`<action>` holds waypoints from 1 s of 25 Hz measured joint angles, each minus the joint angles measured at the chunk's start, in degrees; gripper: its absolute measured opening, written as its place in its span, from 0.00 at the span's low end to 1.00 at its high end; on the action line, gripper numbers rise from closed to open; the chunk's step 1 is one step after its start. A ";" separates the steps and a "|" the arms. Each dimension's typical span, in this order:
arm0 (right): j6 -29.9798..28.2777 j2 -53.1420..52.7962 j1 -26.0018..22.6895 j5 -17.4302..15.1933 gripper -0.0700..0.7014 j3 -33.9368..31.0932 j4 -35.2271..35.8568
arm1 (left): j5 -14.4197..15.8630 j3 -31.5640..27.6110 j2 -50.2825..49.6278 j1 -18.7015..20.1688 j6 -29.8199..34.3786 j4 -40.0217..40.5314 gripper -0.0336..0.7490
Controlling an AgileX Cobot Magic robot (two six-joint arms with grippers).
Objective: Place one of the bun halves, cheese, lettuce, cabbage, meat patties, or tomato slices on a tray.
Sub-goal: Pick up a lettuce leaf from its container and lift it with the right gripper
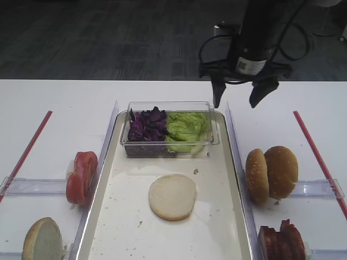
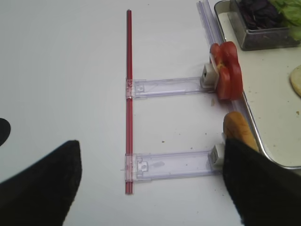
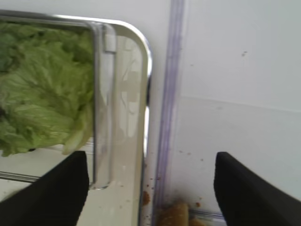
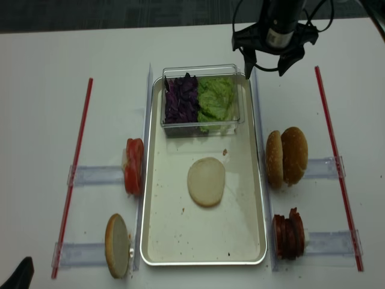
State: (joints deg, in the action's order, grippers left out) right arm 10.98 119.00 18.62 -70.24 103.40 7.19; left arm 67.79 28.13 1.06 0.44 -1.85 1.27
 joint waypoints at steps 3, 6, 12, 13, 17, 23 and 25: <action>2.04 1.67 3.11 -0.03 0.82 1.43 0.00 | 0.00 0.00 0.00 0.00 0.00 0.00 0.76; 3.63 3.67 5.75 -0.14 0.81 3.79 0.00 | 0.00 0.00 0.00 0.00 0.00 0.00 0.76; 5.93 7.46 9.68 -0.16 0.81 9.30 0.23 | 0.00 0.00 0.00 0.00 0.00 0.00 0.76; 6.17 8.09 9.98 -0.16 0.81 9.93 0.43 | 0.00 0.00 0.00 0.00 0.00 0.00 0.76; 6.96 9.90 10.57 -0.16 0.81 11.53 0.88 | 0.00 0.00 0.00 0.00 0.00 0.00 0.76; 7.17 10.32 10.66 -0.26 0.81 11.61 -0.83 | 0.00 0.00 0.00 0.00 0.00 0.00 0.76; 7.17 10.32 10.66 -0.26 0.81 11.61 -1.47 | 0.00 0.00 0.00 0.00 0.00 0.00 0.76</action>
State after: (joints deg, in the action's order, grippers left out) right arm 18.15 129.33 29.28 -70.50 115.01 5.73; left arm 67.79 28.13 1.06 0.44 -1.85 1.27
